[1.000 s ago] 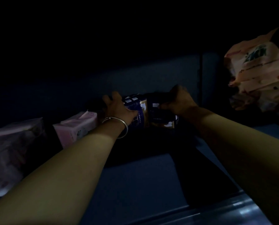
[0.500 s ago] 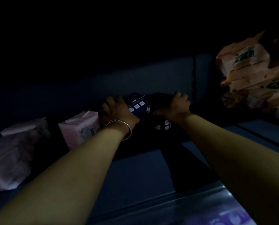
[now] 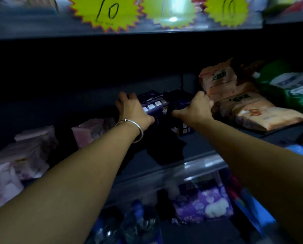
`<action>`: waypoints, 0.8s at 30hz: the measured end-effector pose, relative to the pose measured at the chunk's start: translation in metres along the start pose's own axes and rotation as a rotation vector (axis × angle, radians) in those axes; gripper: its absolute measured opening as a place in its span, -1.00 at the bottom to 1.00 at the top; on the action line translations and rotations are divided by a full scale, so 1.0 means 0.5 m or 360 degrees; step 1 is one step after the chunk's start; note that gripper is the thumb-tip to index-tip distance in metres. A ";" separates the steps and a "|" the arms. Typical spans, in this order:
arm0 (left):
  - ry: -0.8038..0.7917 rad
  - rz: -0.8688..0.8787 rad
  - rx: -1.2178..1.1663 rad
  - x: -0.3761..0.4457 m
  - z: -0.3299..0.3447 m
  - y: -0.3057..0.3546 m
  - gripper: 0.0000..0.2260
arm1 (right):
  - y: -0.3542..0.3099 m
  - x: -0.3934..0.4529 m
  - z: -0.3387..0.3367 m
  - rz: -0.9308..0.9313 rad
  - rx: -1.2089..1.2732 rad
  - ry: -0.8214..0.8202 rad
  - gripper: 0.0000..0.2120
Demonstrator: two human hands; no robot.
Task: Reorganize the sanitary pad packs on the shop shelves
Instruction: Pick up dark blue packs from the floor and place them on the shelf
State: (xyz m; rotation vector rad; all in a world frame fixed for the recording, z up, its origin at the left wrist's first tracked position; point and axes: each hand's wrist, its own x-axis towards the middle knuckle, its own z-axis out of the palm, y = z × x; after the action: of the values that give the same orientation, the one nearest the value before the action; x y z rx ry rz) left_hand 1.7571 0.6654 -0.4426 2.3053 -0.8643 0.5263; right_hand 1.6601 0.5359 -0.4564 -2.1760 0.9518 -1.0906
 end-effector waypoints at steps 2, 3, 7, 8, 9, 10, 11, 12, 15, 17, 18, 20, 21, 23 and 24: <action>-0.0015 0.0049 -0.0056 -0.049 -0.029 0.035 -0.19 | 0.011 -0.046 -0.054 -0.0005 -0.0035 0.0051 -0.16; -0.0036 0.0072 -0.0097 -0.075 -0.040 0.052 -0.16 | 0.018 -0.071 -0.082 -0.0003 -0.0058 0.0078 -0.16; -0.0248 0.0127 -0.0150 -0.181 -0.059 0.112 -0.04 | 0.065 -0.166 -0.178 0.0070 -0.0129 0.0124 -0.16; -0.0306 0.0147 -0.0148 -0.208 -0.059 0.125 -0.03 | 0.082 -0.189 -0.199 0.0111 -0.0152 0.0123 -0.16; -0.0361 0.0164 -0.0146 -0.234 -0.056 0.137 -0.04 | 0.100 -0.210 -0.216 0.0151 -0.0170 0.0128 -0.15; -0.0416 0.0176 -0.0142 -0.260 -0.051 0.148 -0.05 | 0.120 -0.232 -0.232 0.0191 -0.0183 0.0138 -0.14; -0.0467 0.0183 -0.0134 -0.287 -0.044 0.159 -0.06 | 0.140 -0.257 -0.247 0.0238 -0.0194 0.0149 -0.12; -0.0515 0.0188 -0.0120 -0.313 -0.034 0.167 -0.07 | 0.160 -0.283 -0.260 0.0295 -0.0207 0.0149 -0.13; -0.0677 0.0191 -0.0034 -0.388 0.017 0.190 -0.14 | 0.229 -0.364 -0.286 0.0469 -0.0269 0.0145 -0.17; -0.0804 0.0175 0.0026 -0.438 0.066 0.199 -0.18 | 0.285 -0.417 -0.291 0.0607 -0.0267 0.0162 -0.19; -0.0865 0.0161 0.0042 -0.462 0.094 0.201 -0.19 | 0.315 -0.442 -0.290 0.0687 -0.0265 0.0170 -0.20; -0.0979 0.0136 0.0045 -0.507 0.154 0.200 -0.17 | 0.380 -0.490 -0.282 0.0858 -0.0324 0.0177 -0.20; -0.1029 0.0127 0.0053 -0.529 0.183 0.198 -0.16 | 0.413 -0.514 -0.277 0.0931 -0.0364 0.0167 -0.19; -0.1096 0.0107 0.0077 -0.565 0.239 0.194 -0.18 | 0.475 -0.559 -0.262 0.1050 -0.0403 0.0138 -0.19; -0.1129 0.0090 0.0083 -0.581 0.265 0.192 -0.19 | 0.505 -0.580 -0.252 0.1118 -0.0408 0.0121 -0.19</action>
State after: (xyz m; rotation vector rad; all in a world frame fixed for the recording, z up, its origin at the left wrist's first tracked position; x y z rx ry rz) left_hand 1.5048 0.6499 -0.6598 2.5461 -1.2429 -0.2854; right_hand 1.3416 0.5878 -0.7004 -1.7402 1.7889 -0.7318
